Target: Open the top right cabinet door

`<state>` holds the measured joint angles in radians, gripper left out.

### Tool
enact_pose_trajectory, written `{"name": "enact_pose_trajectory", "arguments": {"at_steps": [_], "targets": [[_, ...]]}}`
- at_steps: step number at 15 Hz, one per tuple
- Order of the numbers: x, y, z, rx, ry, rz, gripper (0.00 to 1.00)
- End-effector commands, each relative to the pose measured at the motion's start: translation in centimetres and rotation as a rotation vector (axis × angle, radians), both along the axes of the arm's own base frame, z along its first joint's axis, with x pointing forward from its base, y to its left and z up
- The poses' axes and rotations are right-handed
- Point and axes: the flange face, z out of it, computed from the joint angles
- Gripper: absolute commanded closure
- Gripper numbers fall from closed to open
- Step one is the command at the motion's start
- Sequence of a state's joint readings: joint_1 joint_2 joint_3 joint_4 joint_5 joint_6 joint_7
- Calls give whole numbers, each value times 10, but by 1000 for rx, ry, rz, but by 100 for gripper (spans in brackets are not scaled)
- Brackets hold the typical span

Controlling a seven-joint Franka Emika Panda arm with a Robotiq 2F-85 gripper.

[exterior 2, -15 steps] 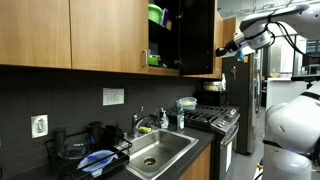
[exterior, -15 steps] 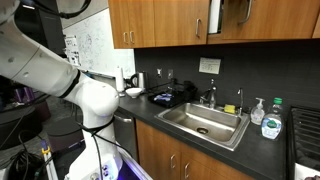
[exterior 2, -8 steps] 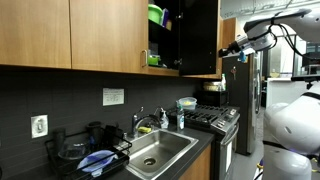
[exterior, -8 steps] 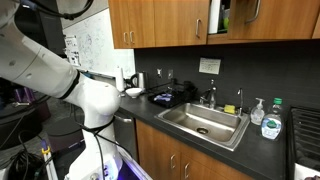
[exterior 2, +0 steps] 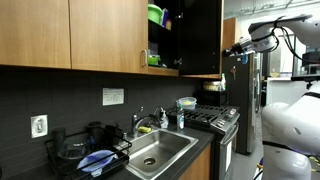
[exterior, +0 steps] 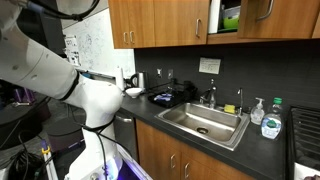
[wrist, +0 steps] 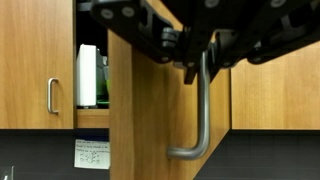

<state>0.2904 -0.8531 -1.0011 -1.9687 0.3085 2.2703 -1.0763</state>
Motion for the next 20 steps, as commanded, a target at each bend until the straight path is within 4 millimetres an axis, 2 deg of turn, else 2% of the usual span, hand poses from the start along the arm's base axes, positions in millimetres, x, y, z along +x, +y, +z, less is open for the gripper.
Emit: {"name": "enact_pose_trajectory", "arguments": {"at_steps": [1,11,19,20], "targets": [[41,-29,-41,34,110,-81,97],[48,-71,-37,74,85,37,97],[58,-87,-35,95,73,103,97],[59,-87,-35,98,71,108,63]]}}
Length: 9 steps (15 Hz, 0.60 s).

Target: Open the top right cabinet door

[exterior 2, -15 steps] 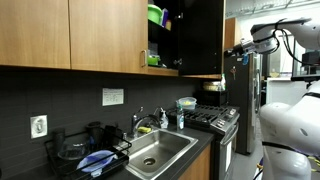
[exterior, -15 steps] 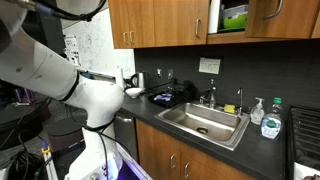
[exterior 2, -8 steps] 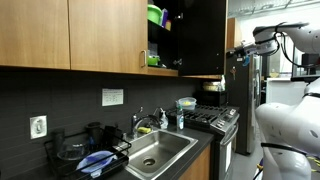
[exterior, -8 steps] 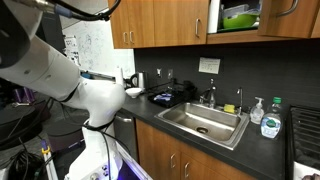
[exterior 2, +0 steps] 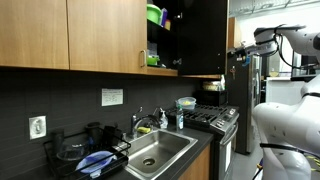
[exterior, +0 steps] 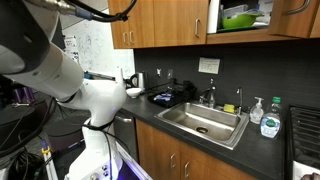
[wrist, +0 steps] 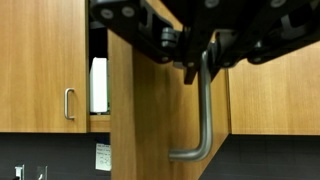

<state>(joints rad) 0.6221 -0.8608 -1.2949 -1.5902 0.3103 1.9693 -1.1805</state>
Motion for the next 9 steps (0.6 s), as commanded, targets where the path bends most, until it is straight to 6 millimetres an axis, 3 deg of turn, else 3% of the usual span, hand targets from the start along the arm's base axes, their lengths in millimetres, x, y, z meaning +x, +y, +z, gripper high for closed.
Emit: {"name": "enact_pose_trajectory", "arguments": {"at_steps": [1,9], "targets": [[60,2,-31,67,110,-57,63],[53,-2,-32,115,95,-45,62]]}}
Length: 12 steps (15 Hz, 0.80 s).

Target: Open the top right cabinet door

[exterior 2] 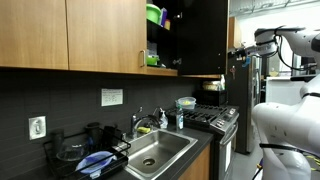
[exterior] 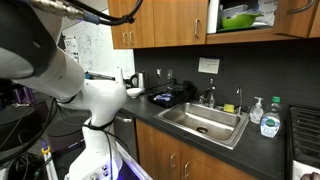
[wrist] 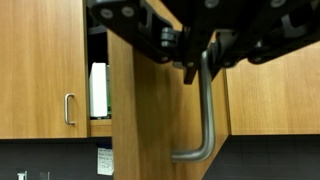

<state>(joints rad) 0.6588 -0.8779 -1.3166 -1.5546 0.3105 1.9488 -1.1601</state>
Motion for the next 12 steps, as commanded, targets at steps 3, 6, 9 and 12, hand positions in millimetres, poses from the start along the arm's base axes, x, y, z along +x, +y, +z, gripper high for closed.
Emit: {"name": "enact_pose_trajectory", "arguments": {"at_steps": [3,6,9,12], "targets": [[48,12,-28,129,129,-61,59],[49,27,-31,217,200,-75,43],[51,34,-30,247,230,-101,24],[55,38,-28,257,254,-119,5]]}}
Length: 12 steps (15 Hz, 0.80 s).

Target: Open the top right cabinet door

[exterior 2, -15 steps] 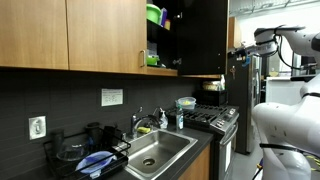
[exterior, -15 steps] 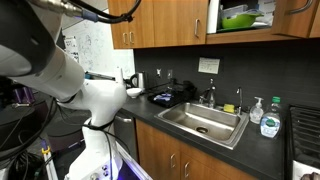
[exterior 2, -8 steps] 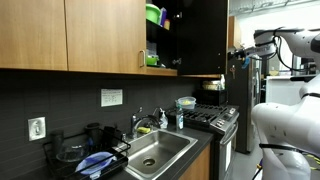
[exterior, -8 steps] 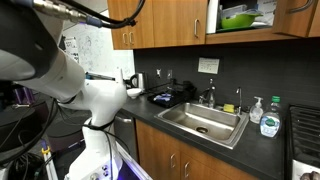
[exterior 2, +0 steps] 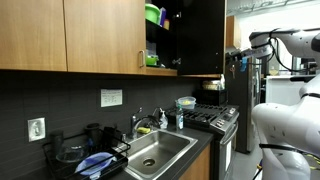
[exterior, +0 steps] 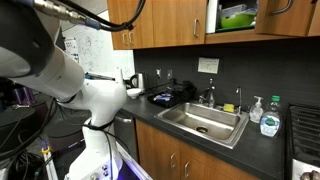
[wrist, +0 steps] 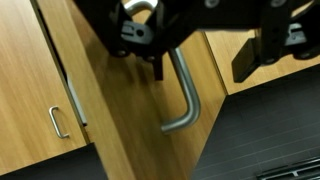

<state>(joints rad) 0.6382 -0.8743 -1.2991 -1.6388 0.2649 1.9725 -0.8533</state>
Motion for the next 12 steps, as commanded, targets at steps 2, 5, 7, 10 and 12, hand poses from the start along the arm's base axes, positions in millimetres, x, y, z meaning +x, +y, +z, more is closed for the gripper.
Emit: {"name": "enact_pose_trajectory", "arguments": {"at_steps": [2,5,7,10,12], "targets": [[39,22,-5,11,103,-43,0],[38,22,-4,31,119,-50,0],[31,25,-4,41,124,-49,0],[20,33,-3,42,114,-62,0],[11,44,-3,59,107,-63,0]]}}
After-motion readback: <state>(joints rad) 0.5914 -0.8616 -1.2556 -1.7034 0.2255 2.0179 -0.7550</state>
